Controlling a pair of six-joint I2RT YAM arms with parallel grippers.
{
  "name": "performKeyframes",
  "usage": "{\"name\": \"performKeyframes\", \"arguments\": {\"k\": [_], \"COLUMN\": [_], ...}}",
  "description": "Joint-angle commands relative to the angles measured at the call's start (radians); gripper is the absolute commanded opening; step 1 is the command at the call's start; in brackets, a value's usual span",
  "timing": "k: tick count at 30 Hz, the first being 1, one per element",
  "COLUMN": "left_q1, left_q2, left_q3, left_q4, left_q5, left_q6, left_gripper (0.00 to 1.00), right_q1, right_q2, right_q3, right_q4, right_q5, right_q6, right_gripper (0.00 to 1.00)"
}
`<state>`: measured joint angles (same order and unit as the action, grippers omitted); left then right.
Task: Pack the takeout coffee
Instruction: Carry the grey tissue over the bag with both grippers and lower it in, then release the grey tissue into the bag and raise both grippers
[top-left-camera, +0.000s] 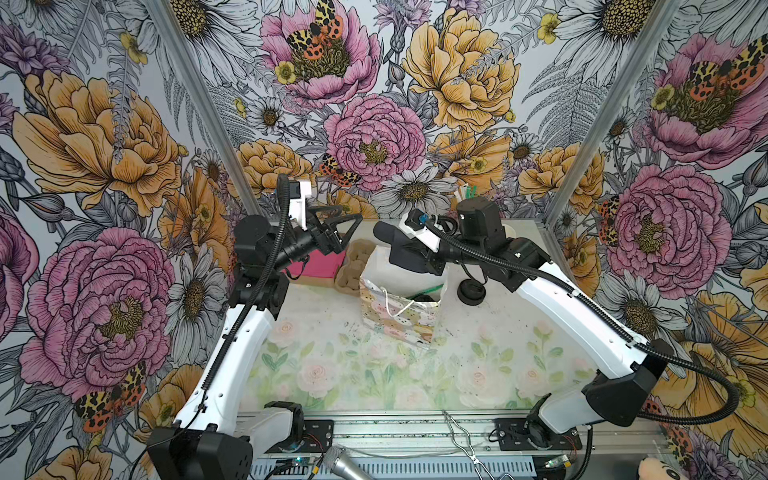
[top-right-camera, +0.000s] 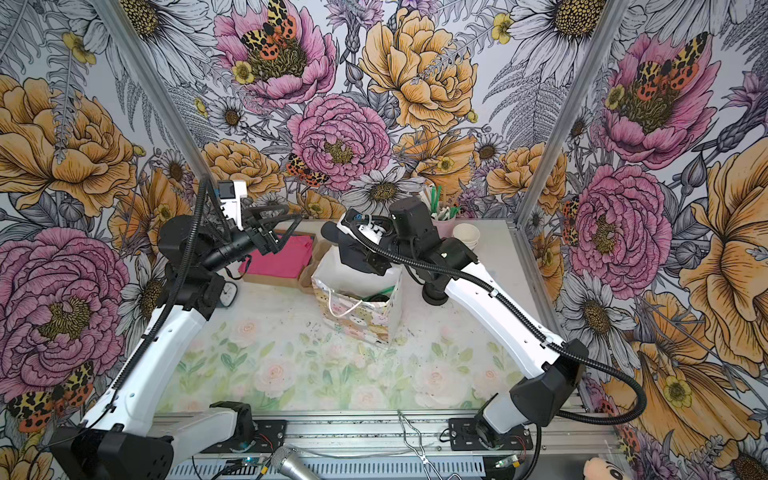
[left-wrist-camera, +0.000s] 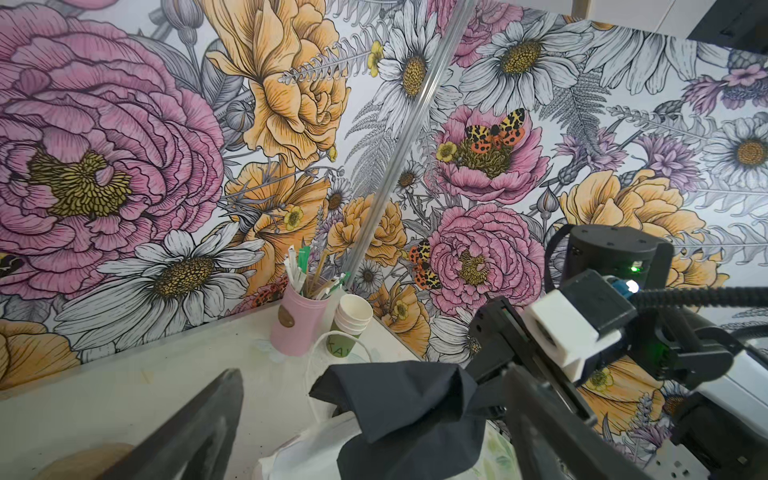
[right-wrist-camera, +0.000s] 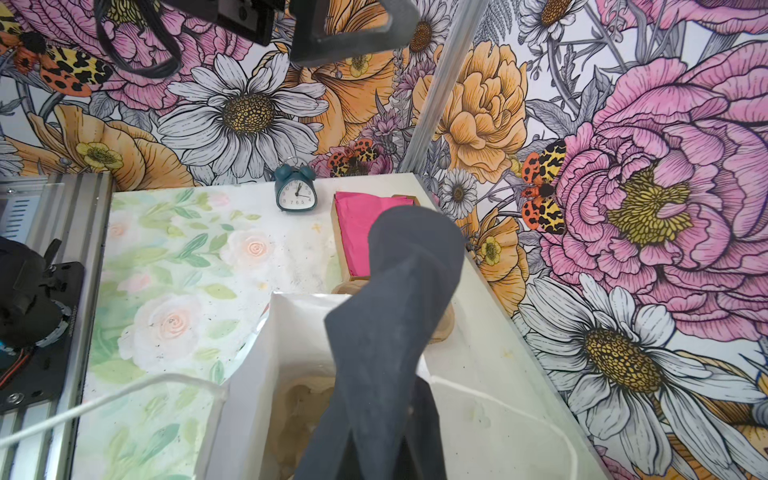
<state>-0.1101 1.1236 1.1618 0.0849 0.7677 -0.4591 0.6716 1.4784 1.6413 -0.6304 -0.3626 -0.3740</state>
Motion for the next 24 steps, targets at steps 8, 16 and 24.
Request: {"name": "performKeyframes", "arguments": {"k": [8, 16, 24], "left_q1": [0.005, 0.005, 0.005], "left_q2": [-0.018, -0.020, -0.018], "left_q3": [-0.063, -0.074, -0.082], "left_q4": [-0.045, -0.045, -0.044], "left_q5": [-0.062, -0.062, -0.062], "left_q6": [0.059, 0.062, 0.066], "left_gripper": [0.99, 0.99, 0.99], "right_q1": [0.015, 0.017, 0.019], "right_q2": [-0.036, 0.013, 0.053], "right_q3": [-0.107, -0.122, -0.128], "right_q4": [0.011, 0.005, -0.002], "right_q5": [-0.013, -0.016, -0.023], "right_q6": [0.052, 0.050, 0.049], "right_gripper": [0.00, 0.00, 0.04]}}
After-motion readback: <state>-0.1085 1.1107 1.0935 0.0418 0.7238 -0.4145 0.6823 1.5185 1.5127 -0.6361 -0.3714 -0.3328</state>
